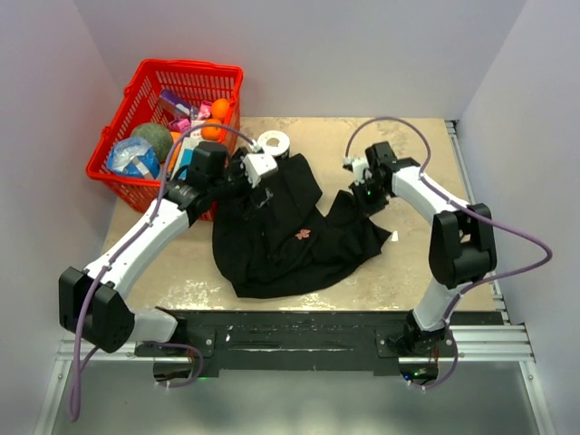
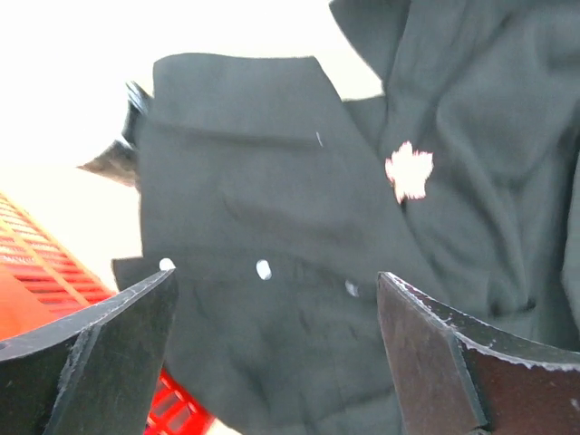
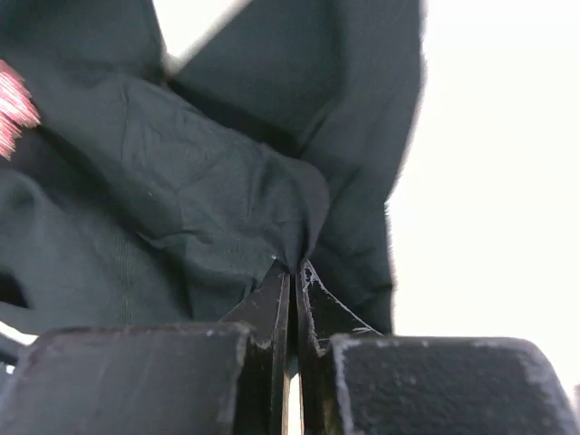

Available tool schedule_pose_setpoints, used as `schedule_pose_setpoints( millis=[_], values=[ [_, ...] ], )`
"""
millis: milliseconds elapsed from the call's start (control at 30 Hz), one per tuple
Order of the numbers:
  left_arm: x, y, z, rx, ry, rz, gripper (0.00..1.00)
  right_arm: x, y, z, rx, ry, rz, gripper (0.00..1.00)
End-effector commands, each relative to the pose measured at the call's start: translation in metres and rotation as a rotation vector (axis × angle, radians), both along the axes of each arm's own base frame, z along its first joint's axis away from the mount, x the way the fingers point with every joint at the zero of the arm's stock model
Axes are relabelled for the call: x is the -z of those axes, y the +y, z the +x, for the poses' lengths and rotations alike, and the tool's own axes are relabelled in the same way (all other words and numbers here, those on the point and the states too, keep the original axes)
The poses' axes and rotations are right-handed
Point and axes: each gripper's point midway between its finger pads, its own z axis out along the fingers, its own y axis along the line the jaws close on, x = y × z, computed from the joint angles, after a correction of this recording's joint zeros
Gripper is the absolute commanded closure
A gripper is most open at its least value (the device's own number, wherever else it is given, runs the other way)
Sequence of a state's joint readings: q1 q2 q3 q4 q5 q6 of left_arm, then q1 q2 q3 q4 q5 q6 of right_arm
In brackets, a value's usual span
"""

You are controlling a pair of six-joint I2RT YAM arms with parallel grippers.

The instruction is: Remove the brooch from the garment

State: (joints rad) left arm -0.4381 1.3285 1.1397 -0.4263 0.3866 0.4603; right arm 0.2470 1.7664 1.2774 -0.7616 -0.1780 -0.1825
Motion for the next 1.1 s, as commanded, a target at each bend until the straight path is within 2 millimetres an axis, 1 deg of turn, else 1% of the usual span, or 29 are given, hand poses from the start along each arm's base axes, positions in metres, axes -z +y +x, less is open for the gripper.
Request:
schedule_pose_setpoints(
  millis=[0, 33, 67, 100, 133, 167, 200, 233, 267, 333, 367, 433, 467, 533, 567, 600, 633, 667, 733, 767, 833, 867, 900, 933, 967, 1000, 1033, 1067],
  values=[
    [-0.081, -0.026, 0.031, -0.066, -0.09, -0.228, 0.05, -0.096, -0.018, 0.048, -0.06, -0.303, -0.037, 1.0],
    [-0.095, -0.028, 0.038, -0.078, -0.12, -0.255, 0.05, -0.108, -0.028, 0.053, -0.051, -0.341, -0.057, 1.0],
    [-0.092, -0.029, 0.044, -0.093, -0.112, -0.258, 0.05, -0.128, -0.034, 0.061, -0.058, -0.404, -0.092, 1.0],
    [-0.093, -0.029, 0.051, -0.118, -0.117, -0.26, 0.05, -0.147, -0.04, 0.065, -0.098, -0.472, -0.138, 1.0],
    [-0.099, -0.03, 0.056, -0.134, -0.124, -0.278, 0.05, -0.163, -0.046, 0.069, -0.097, -0.531, -0.167, 1.0],
    [-0.094, -0.031, 0.061, -0.15, -0.109, -0.279, 0.05, -0.178, -0.056, 0.078, -0.091, -0.611, -0.224, 1.0],
    [-0.094, -0.03, 0.065, -0.183, -0.098, -0.293, 0.05, -0.199, -0.061, 0.075, -0.082, -0.682, -0.239, 1.0],
    [-0.094, -0.031, 0.069, -0.196, -0.096, -0.305, 0.05, -0.207, -0.064, 0.075, -0.079, -0.717, -0.252, 1.0],
    [-0.087, -0.032, 0.073, -0.21, -0.077, -0.307, 0.05, -0.208, -0.066, 0.073, -0.085, -0.733, -0.266, 1.0],
    [-0.084, -0.038, 0.078, -0.228, -0.042, -0.345, 0.05, -0.215, -0.069, 0.066, -0.075, -0.755, -0.273, 1.0],
    [-0.075, -0.041, 0.082, -0.234, -0.016, -0.347, 0.05, -0.209, -0.074, 0.063, -0.059, -0.742, -0.289, 1.0],
    [-0.065, -0.047, 0.085, -0.241, 0.03, -0.367, 0.06, -0.207, -0.077, 0.057, -0.055, -0.737, -0.302, 1.0],
    [-0.049, -0.05, 0.09, -0.25, 0.064, -0.353, 0.07, -0.199, -0.08, 0.053, -0.059, -0.718, -0.316, 1.0],
    [-0.026, -0.047, 0.095, -0.312, 0.116, -0.342, 0.08, -0.198, -0.084, 0.048, -0.049, -0.721, -0.332, 1.0],
    [-0.011, -0.047, 0.098, -0.329, 0.139, -0.329, 0.08, -0.2, -0.087, 0.048, -0.035, -0.726, -0.345, 1.0],
    [0.004, -0.046, 0.097, -0.331, 0.157, -0.312, 0.08, -0.203, -0.089, 0.048, -0.029, -0.733, -0.351, 1.0],
    [0.007, -0.047, 0.099, -0.324, 0.146, -0.313, 0.08, -0.207, -0.093, 0.048, -0.014, -0.743, -0.369, 1.0],
    [0.017, -0.048, 0.1, -0.326, 0.158, -0.304, 0.08, -0.217, -0.096, 0.048, 0.006, -0.777, -0.375, 1.0],
    [0.03, -0.045, 0.104, -0.362, 0.17, -0.289, 0.09, -0.227, -0.099, 0.048, 0.021, -0.808, -0.389, 1.0],
    [0.041, -0.043, 0.109, -0.386, 0.181, -0.268, 0.09, -0.235, -0.101, 0.047, 0.024, -0.835, -0.393, 1.0],
    [0.047, -0.032, 0.123, -0.46, 0.145, -0.227, 0.09, -0.243, -0.103, 0.045, 0.035, -0.858, -0.406, 1.0],
    [0.053, -0.027, 0.131, -0.488, 0.134, -0.205, 0.08, -0.248, -0.104, 0.044, 0.038, -0.871, -0.407, 1.0],
    [0.046, -0.021, 0.142, -0.515, 0.093, -0.196, 0.08, -0.247, -0.104, 0.044, 0.036, -0.868, -0.408, 1.0],
    [0.04, -0.021, 0.15, -0.503, 0.049, -0.186, 0.09, -0.246, -0.103, 0.044, 0.034, -0.864, -0.406, 1.0],
    [0.045, -0.021, 0.157, -0.499, 0.043, -0.173, 0.17, -0.244, -0.103, 0.042, 0.043, -0.853, -0.396, 1.0],
    [0.034, -0.025, 0.167, -0.476, 0.015, -0.157, 0.23, -0.239, -0.102, 0.043, 0.046, -0.838, -0.391, 1.0],
    [0.035, -0.026, 0.173, -0.481, 0.023, -0.144, 0.28, -0.24, -0.101, 0.043, 0.047, -0.836, -0.378, 1.0],
    [0.054, -0.028, 0.18, -0.487, 0.06, -0.114, 0.33, -0.237, -0.099, 0.043, 0.055, -0.821, -0.365, 1.0]
  ],
)
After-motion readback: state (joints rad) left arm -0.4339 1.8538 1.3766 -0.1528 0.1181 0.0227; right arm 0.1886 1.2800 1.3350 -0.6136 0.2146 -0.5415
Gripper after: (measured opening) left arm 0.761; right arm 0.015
